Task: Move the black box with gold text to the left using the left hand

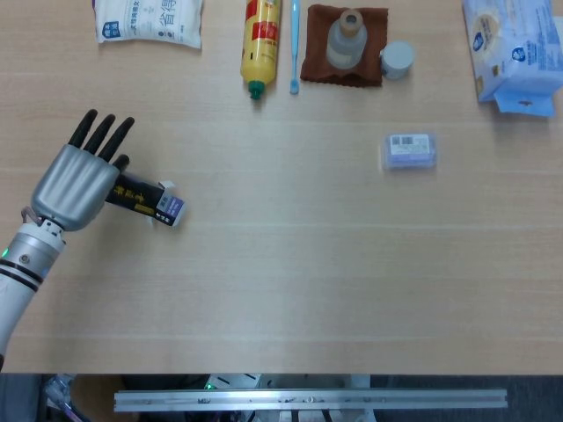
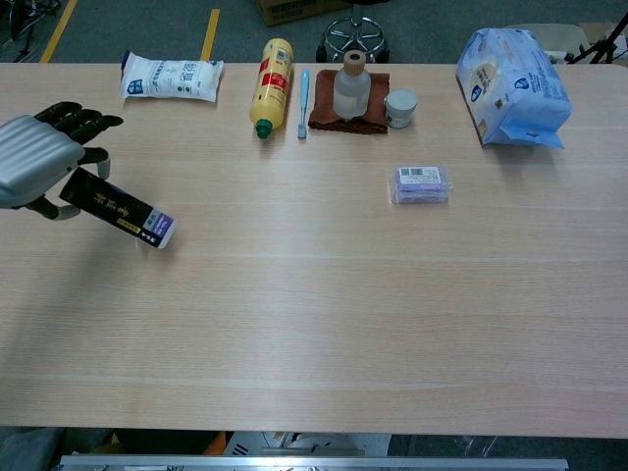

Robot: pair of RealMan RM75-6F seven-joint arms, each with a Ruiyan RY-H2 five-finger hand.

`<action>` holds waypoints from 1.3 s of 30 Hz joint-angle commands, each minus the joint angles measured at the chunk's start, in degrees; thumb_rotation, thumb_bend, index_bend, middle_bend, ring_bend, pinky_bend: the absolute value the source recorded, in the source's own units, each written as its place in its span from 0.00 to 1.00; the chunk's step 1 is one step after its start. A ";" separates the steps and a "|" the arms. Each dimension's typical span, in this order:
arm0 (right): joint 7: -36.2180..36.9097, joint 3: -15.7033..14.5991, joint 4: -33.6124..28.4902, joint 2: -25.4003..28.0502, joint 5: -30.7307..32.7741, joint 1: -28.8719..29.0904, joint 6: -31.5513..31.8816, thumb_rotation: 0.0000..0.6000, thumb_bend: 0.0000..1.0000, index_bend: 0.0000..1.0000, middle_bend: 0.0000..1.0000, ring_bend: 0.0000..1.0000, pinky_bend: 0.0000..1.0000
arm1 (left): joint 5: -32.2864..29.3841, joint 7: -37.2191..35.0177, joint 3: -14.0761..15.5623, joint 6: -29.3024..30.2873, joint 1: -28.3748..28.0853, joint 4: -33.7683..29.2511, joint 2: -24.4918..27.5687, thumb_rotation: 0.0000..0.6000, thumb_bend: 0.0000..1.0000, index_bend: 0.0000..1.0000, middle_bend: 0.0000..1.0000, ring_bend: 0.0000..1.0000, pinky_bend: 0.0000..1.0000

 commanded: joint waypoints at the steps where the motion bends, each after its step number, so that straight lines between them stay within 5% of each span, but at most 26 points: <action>1: -0.06 0.01 -0.12 0.08 -0.07 0.00 0.07 1.00 0.04 0.21 0.14 0.11 0.17 | 0.09 1.44 -0.23 0.43 -0.04 -0.29 0.46 1.00 0.42 0.44 0.00 0.00 0.02; 16: -0.30 0.04 -0.53 0.29 -0.07 -0.01 0.14 1.00 0.04 0.21 0.14 0.11 0.17 | 6.61 19.07 -2.27 9.83 0.10 3.53 2.08 1.00 0.45 0.42 0.00 0.00 0.02; 25: -0.21 0.00 -0.42 0.22 0.03 -0.10 0.17 1.00 0.04 0.21 0.14 0.11 0.17 | 7.86 22.49 -3.04 11.89 0.38 5.24 2.94 1.00 0.45 0.42 0.00 0.00 0.02; 39: -0.70 0.03 -0.93 0.37 -0.20 -0.14 0.52 1.00 0.04 0.21 0.14 0.11 0.17 | -4.85 2.45 -4.26 7.07 5.11 -4.53 6.03 1.00 0.45 0.41 0.00 0.00 0.02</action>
